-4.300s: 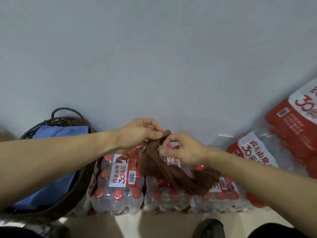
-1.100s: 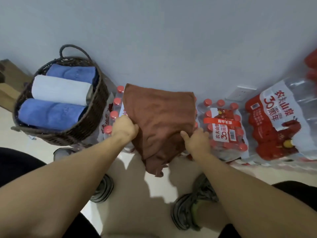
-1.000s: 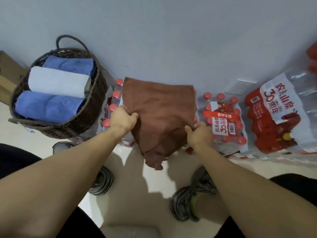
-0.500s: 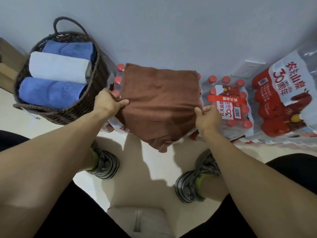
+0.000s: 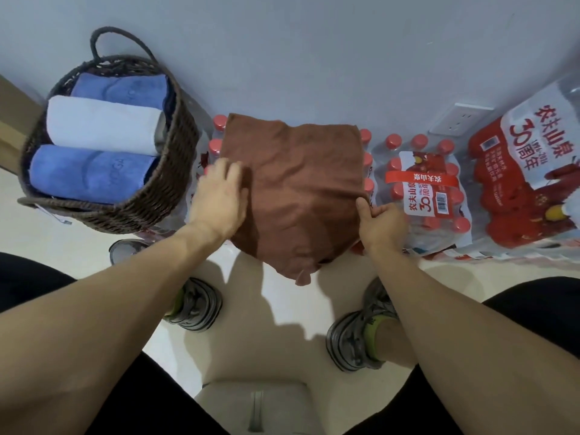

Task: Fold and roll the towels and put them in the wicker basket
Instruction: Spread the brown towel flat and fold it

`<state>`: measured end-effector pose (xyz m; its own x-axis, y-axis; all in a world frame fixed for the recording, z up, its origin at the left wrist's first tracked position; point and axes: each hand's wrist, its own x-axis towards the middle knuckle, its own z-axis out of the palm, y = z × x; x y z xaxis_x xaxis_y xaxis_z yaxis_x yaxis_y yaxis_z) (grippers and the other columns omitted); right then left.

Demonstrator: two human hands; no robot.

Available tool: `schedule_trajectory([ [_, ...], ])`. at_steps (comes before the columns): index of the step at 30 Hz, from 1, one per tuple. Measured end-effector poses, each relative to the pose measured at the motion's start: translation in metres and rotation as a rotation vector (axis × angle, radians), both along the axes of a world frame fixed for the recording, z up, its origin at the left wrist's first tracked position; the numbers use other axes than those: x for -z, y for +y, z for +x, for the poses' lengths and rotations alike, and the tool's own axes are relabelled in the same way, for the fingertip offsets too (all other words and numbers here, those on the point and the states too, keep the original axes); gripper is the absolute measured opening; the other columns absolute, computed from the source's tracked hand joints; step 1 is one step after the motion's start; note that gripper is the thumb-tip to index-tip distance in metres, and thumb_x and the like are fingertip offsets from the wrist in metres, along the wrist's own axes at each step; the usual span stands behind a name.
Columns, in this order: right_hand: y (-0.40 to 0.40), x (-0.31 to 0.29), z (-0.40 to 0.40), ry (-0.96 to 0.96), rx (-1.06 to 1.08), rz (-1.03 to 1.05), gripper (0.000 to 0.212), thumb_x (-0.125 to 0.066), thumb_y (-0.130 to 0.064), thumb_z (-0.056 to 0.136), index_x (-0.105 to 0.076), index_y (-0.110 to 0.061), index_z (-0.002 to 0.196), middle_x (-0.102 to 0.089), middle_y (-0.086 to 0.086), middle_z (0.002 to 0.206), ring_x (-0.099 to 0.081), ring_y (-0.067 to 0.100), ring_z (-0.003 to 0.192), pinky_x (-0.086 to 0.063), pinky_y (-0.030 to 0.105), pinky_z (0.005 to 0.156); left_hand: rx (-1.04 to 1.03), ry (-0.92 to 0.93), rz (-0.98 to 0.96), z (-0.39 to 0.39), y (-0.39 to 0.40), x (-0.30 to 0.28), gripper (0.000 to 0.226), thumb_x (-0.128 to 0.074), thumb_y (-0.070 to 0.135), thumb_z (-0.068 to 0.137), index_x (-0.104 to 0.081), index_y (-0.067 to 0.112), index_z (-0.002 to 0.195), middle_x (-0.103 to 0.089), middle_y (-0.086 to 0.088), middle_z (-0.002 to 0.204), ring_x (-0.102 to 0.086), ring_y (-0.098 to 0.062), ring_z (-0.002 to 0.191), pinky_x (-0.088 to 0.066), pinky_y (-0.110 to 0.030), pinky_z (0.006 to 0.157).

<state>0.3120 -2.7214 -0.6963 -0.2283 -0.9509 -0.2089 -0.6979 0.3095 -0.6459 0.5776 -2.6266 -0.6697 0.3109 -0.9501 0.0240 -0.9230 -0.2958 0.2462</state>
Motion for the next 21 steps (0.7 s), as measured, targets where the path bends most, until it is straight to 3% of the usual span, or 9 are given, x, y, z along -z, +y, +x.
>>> schedule_trajectory([
  [2,0.005,0.002,0.000,-0.054,0.051,0.030,0.052,-0.061,-0.055,0.089,-0.062,-0.003,0.082,-0.065,0.009,0.076,-0.062,0.025,0.075,-0.044,0.032,0.068,0.135,0.062,0.114,-0.009,0.000,0.010,0.056,-0.042,0.035,0.099,-0.031,0.015,0.151,-0.024,-0.017,0.157,-0.021,-0.036,0.145,-0.021,-0.046,0.118],
  [5,0.019,0.007,-0.002,-0.210,0.132,0.039,0.053,-0.060,-0.060,0.087,-0.056,-0.007,0.084,-0.063,0.007,0.080,-0.059,0.021,0.076,-0.039,0.026,0.060,0.131,0.053,0.183,-0.010,-0.001,0.022,0.059,-0.027,0.042,0.103,-0.014,0.022,0.157,-0.002,-0.014,0.163,0.003,-0.031,0.151,-0.003,-0.042,0.123],
  [8,0.037,0.015,-0.004,-0.314,0.074,0.103,0.058,-0.069,-0.066,0.076,-0.055,-0.011,0.090,-0.063,-0.003,0.082,-0.059,0.010,0.075,-0.036,0.019,0.060,0.105,0.051,0.176,-0.012,-0.004,0.020,0.059,-0.026,0.042,0.103,-0.014,0.021,0.156,-0.002,-0.016,0.163,0.004,-0.032,0.151,-0.001,-0.043,0.123],
  [10,0.048,0.023,-0.009,-0.356,0.001,0.207,0.060,-0.079,-0.063,0.066,-0.060,-0.013,0.092,-0.068,-0.007,0.086,-0.062,0.007,0.080,-0.043,0.018,0.067,0.089,0.067,0.177,-0.014,-0.006,0.019,0.059,-0.026,0.042,0.103,-0.014,0.021,0.156,-0.002,-0.015,0.163,0.004,-0.032,0.151,-0.001,-0.043,0.123],
  [13,0.053,0.043,-0.012,-0.426,-0.090,0.382,0.043,-0.088,-0.037,0.068,-0.064,-0.007,0.088,-0.071,0.001,0.088,-0.066,0.019,0.091,-0.051,0.030,0.090,0.086,0.058,0.185,-0.012,-0.005,0.021,0.059,-0.026,0.044,0.103,-0.013,0.022,0.157,-0.001,-0.014,0.164,0.005,-0.030,0.151,0.000,-0.041,0.123],
  [15,0.050,0.051,-0.010,-0.377,-0.198,0.488,0.022,-0.080,-0.023,0.081,-0.061,-0.014,0.077,-0.065,-0.003,0.082,-0.060,0.019,0.094,-0.047,0.034,0.095,0.088,0.064,0.187,-0.010,-0.004,0.021,0.060,-0.028,0.045,0.103,-0.014,0.023,0.156,-0.002,-0.013,0.164,0.004,-0.029,0.151,0.001,-0.040,0.123],
  [18,0.041,0.057,-0.006,-0.343,-0.234,0.591,0.025,-0.068,-0.020,0.092,-0.049,-0.029,0.077,-0.057,-0.001,0.097,-0.051,0.017,0.100,-0.044,0.031,0.092,0.102,0.092,0.193,-0.005,-0.006,0.021,0.060,-0.032,0.046,0.101,-0.017,0.026,0.156,-0.005,-0.011,0.164,0.002,-0.028,0.151,-0.001,-0.040,0.123],
  [21,0.035,0.061,-0.006,-0.221,-0.221,0.574,0.024,-0.061,-0.022,0.096,-0.051,-0.020,0.075,-0.059,0.009,0.099,-0.053,0.023,0.097,-0.044,0.035,0.092,0.097,0.116,0.205,0.002,-0.010,0.023,0.060,-0.037,0.047,0.099,-0.022,0.028,0.154,-0.009,-0.009,0.164,-0.001,-0.028,0.151,-0.005,-0.041,0.123],
])
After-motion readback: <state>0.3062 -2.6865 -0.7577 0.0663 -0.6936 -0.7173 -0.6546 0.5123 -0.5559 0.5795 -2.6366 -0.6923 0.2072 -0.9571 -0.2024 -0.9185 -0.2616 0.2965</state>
